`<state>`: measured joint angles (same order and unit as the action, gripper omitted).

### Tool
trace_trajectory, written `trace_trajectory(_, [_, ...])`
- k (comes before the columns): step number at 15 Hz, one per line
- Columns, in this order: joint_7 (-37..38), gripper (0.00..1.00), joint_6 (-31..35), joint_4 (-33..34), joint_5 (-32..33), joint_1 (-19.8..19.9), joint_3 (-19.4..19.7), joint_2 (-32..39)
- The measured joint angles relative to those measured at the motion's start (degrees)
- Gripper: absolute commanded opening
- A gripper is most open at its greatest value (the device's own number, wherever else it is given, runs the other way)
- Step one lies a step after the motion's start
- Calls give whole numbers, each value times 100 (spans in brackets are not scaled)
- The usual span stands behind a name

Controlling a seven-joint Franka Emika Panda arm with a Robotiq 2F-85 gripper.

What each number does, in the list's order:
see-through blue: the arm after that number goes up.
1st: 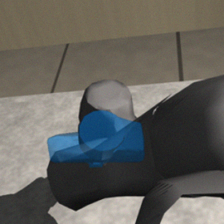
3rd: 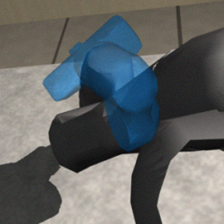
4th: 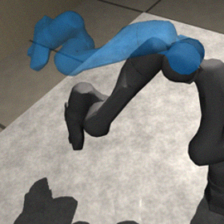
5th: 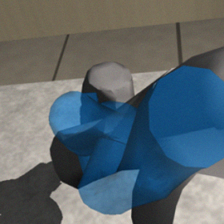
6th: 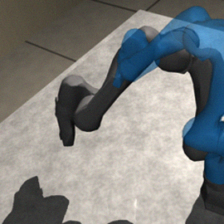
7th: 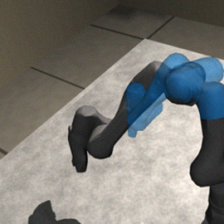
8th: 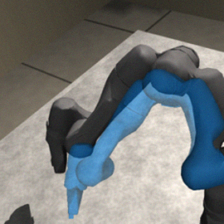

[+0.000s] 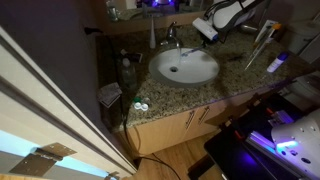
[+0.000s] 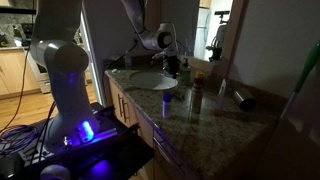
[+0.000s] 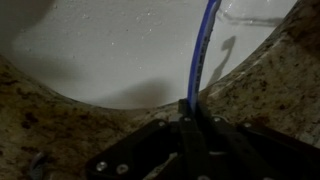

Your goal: Open the tap, wet the toothbrush, put it back and close the tap

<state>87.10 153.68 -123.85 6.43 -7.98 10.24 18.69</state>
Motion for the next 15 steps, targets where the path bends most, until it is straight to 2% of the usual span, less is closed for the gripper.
trace_trajectory(3, [491,2,-49,59,122,-41,48,84])
trace_trajectory(7, [1482,2,-40,450,118,-127,81,377])
trace_trajectory(8, [1684,9,-40,549,122,-158,115,431])
trace_trajectory(9, [1722,9,-41,583,123,-163,119,448])
trace_trajectory(10, [1721,2,-43,582,123,-163,118,448])
trace_trajectory(15, [1685,2,-101,564,122,-160,115,445])
